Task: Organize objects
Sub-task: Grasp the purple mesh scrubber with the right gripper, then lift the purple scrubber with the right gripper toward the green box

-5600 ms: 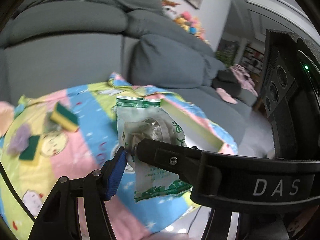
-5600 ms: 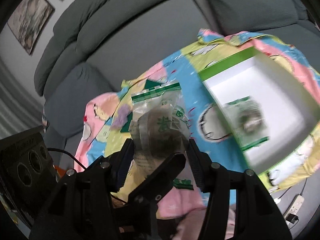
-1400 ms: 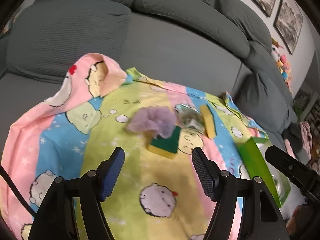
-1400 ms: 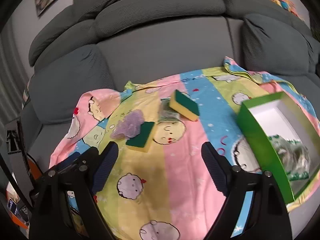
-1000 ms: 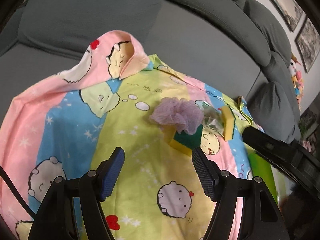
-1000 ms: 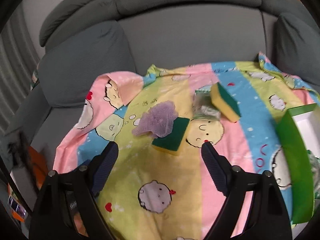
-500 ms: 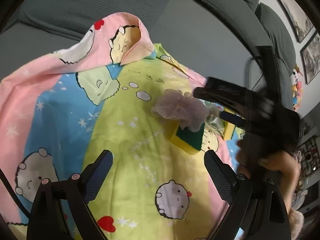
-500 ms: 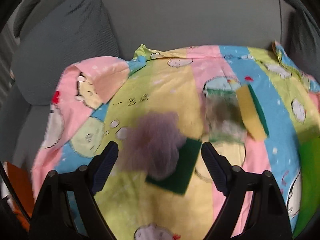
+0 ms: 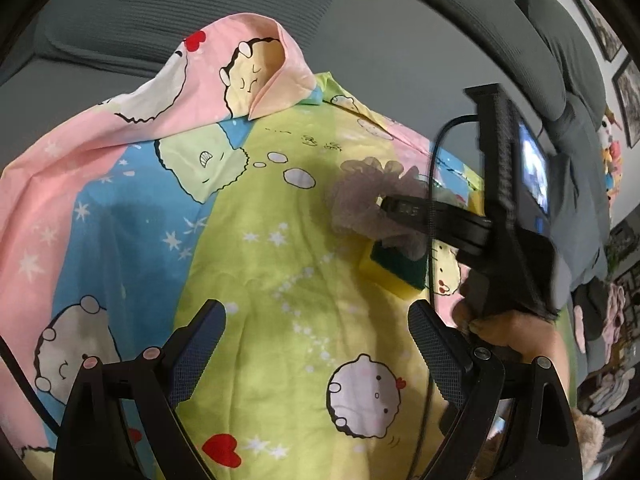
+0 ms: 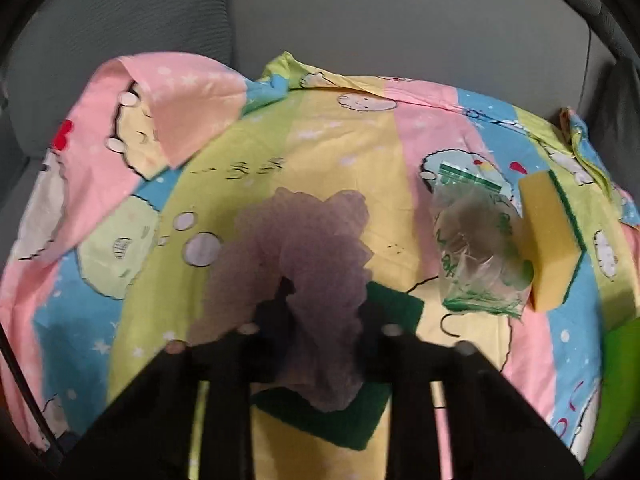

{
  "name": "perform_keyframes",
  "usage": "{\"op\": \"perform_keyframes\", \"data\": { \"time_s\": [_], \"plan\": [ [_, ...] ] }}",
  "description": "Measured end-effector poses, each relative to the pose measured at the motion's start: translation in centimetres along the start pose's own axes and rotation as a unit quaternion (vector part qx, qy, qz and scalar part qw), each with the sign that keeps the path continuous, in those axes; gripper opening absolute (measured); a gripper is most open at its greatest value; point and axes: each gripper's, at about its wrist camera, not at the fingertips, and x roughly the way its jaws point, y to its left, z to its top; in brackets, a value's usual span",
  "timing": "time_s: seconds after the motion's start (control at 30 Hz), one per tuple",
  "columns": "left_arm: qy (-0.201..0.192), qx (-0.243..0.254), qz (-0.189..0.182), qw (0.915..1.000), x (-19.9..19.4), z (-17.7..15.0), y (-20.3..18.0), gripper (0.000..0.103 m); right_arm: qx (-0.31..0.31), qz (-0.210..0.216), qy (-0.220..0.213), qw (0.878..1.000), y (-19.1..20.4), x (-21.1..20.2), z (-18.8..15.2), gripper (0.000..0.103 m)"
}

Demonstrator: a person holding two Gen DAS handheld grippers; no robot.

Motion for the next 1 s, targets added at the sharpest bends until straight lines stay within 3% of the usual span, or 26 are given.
{"op": "perform_keyframes", "data": {
  "time_s": [0.37, 0.6, 0.77, 0.9, 0.97, 1.0],
  "plan": [
    [-0.004, 0.007, -0.016, 0.9998, -0.5, -0.3, -0.2, 0.093, 0.048, 0.055, -0.03, 0.997, -2.8, -7.9, -3.7, 0.018],
    [0.004, 0.023, -0.016, 0.9996, -0.2, -0.9, -1.2, 0.093, 0.091, 0.078, -0.013, 0.993, -6.3, -10.3, -8.4, 0.019],
    [0.017, 0.045, -0.028, 0.9984, 0.4, -1.7, -2.5, 0.093, 0.114, 0.111, 0.014, 0.987, -8.8, -9.7, -11.5, 0.023],
    [0.04, 0.059, -0.031, 0.997, 1.6, -2.5, -3.9, 0.093, 0.152, 0.109, 0.058, 0.981, -11.1, -8.0, -12.7, 0.044],
    [0.051, 0.066, -0.031, 0.996, 2.1, -2.8, -4.5, 0.093, 0.173, 0.117, 0.057, 0.976, -12.1, -7.9, -12.6, 0.047],
    [0.058, 0.071, -0.03, 0.9953, 2.5, -3.1, -4.9, 0.093, 0.181, 0.123, 0.047, 0.975, -12.6, -8.3, -12.5, 0.055]
  ]
}}
